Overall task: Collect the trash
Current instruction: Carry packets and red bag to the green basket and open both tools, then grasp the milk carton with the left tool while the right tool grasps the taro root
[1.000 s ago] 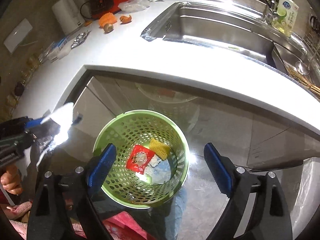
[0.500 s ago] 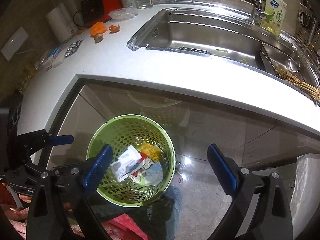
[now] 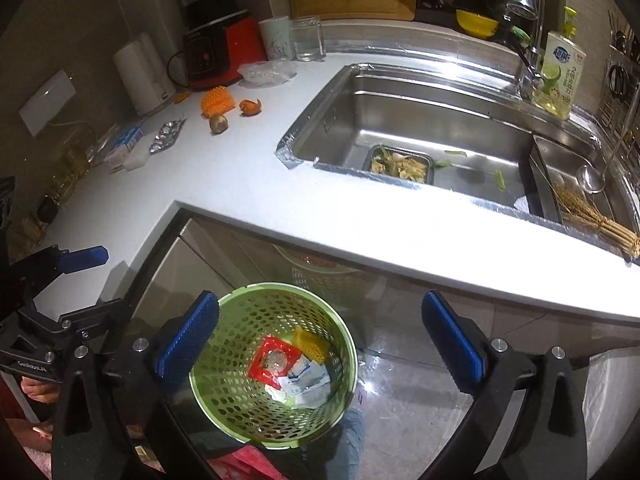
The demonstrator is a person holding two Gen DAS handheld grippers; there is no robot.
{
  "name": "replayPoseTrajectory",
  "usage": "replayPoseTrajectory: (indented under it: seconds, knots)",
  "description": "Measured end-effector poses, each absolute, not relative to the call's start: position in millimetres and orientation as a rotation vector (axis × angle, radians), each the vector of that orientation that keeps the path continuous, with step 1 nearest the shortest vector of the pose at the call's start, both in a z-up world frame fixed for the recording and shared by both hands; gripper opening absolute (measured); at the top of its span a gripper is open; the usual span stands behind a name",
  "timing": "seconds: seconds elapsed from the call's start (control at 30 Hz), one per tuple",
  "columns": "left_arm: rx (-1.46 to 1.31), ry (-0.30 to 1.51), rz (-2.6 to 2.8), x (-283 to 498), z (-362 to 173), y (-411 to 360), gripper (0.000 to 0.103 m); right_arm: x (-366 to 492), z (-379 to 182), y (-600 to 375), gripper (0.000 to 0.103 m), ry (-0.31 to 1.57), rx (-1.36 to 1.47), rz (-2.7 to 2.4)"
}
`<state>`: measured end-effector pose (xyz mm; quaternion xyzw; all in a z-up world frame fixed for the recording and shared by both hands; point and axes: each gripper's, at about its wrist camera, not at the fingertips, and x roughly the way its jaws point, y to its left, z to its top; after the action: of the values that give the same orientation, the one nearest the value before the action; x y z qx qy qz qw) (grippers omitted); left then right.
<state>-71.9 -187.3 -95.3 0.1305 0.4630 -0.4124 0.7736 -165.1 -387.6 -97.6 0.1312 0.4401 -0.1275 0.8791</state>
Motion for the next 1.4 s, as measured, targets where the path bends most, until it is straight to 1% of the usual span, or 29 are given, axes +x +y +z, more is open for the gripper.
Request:
replayPoseTrajectory:
  seconds: [0.13,0.33,0.7,0.97,1.0,1.03,1.17,1.4]
  knots:
    - [0.238,0.979,-0.821,-51,-83,-171,0.095,-142,-84,-381,0.100,0.880,0.243,-0.220]
    - [0.155,0.946,-0.681,-5,-72,-136,0.095,-94,-71,-364,0.100,0.841,0.191,-0.130]
    - [0.150,0.872,-0.481,80,-77,-87,0.095,22,-70,-333,0.100,0.789,0.113,0.030]
    - [0.109,0.860,-0.392,136,-92,-68,0.095,108,-101,-328,0.100,0.768,0.017,0.090]
    - [0.102,0.866,-0.380,143,-95,-64,0.095,119,-107,-329,0.099,0.773,0.011,0.096]
    - [0.094,0.872,-0.362,153,-99,-60,0.095,128,-113,-331,0.096,0.777,0.007,0.102]
    - [0.057,0.898,-0.300,189,-114,-46,0.095,162,-139,-338,0.091,0.811,-0.015,0.094]
    - [-0.009,0.913,-0.256,236,-125,-37,0.095,193,-166,-349,0.087,0.848,-0.018,0.100]
